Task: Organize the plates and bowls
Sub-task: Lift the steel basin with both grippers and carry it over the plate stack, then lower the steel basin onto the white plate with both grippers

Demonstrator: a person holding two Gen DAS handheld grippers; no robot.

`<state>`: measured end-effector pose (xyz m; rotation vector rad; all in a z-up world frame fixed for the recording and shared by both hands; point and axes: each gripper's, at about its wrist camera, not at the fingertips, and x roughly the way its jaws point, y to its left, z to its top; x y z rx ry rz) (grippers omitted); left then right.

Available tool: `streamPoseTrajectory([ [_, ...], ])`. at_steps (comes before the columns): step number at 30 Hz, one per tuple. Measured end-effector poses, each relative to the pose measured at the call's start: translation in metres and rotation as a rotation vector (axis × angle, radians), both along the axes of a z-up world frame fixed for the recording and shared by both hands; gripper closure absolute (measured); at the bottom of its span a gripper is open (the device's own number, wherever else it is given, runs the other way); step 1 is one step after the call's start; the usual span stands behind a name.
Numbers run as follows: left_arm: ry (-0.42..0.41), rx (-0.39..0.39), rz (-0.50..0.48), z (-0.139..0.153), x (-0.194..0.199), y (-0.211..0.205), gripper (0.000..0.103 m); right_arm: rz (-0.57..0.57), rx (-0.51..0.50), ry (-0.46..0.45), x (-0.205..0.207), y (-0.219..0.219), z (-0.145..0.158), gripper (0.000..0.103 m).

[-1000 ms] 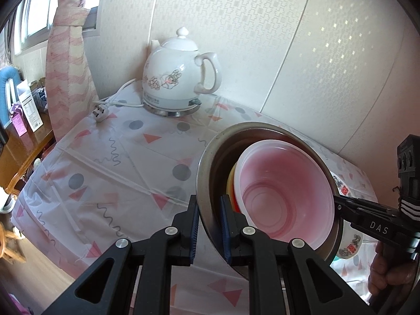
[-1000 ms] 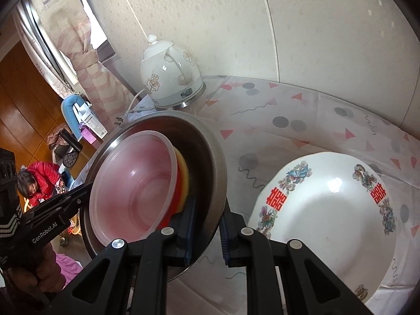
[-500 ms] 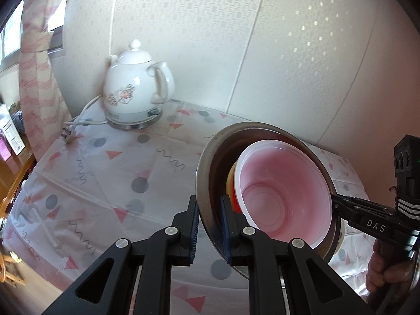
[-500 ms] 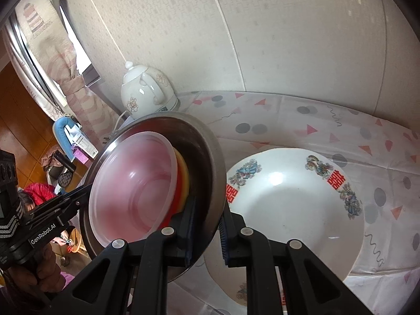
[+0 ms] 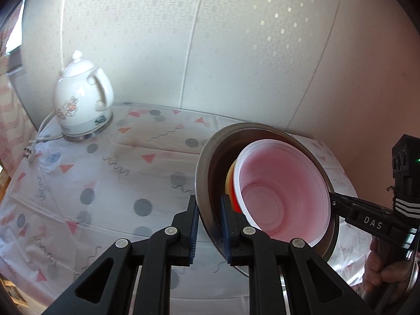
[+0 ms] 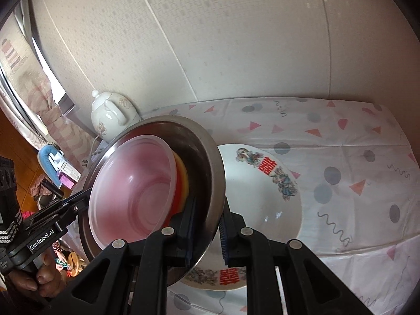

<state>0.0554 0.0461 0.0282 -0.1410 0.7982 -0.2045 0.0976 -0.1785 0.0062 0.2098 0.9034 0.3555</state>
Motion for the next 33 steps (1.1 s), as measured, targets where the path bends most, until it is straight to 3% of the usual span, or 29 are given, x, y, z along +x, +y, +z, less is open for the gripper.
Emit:
streamPoseTrajectory([
  [14, 0.008, -0.045, -0.110, 0.012, 0.031, -0.039, 0.087, -0.120, 0.028, -0.035, -0.003, -0.043, 0.017, 0.087],
  [33, 0.157, -0.015, -0.080, -0.051, 0.047, -0.042, 0.087, -0.132, -0.040, 0.117, 0.018, -0.035, -0.048, 0.087],
])
